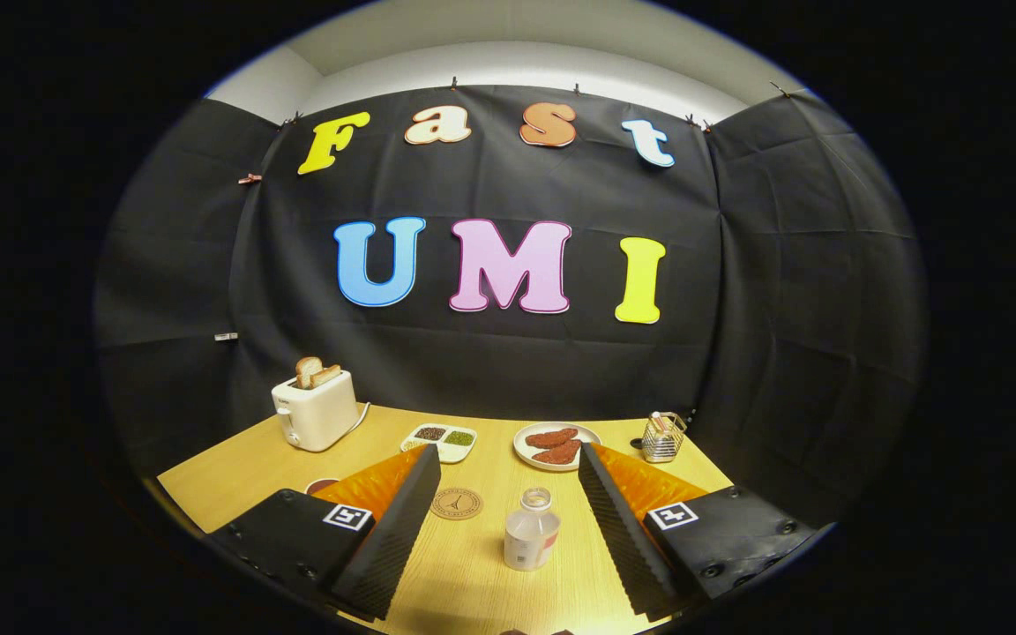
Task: Take the bottle from table, then pour the juice into the cup, finally place the bottle on the coaster
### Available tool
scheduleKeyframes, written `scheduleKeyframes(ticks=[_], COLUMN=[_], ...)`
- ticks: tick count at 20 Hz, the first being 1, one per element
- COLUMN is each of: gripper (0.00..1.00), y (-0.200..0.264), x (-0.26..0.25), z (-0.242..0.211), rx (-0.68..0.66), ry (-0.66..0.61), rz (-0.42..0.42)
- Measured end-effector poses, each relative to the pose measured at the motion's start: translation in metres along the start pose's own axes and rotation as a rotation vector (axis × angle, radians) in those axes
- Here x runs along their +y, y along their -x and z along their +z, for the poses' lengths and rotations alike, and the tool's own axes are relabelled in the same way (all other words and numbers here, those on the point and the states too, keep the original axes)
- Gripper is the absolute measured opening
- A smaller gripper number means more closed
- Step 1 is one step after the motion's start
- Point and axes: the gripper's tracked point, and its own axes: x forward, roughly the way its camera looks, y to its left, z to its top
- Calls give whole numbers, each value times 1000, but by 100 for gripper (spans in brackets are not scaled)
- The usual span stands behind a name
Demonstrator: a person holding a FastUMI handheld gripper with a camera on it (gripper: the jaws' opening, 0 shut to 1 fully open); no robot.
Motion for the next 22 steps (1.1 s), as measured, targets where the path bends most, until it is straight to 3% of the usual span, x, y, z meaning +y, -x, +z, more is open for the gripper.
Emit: scheduleKeyframes(ticks=[9, 22], gripper=[97, 97], y=[-13, -60], x=[-10, -24], z=[-21, -87], rx=[11, 46], ry=[-2, -19], rz=[0, 37])
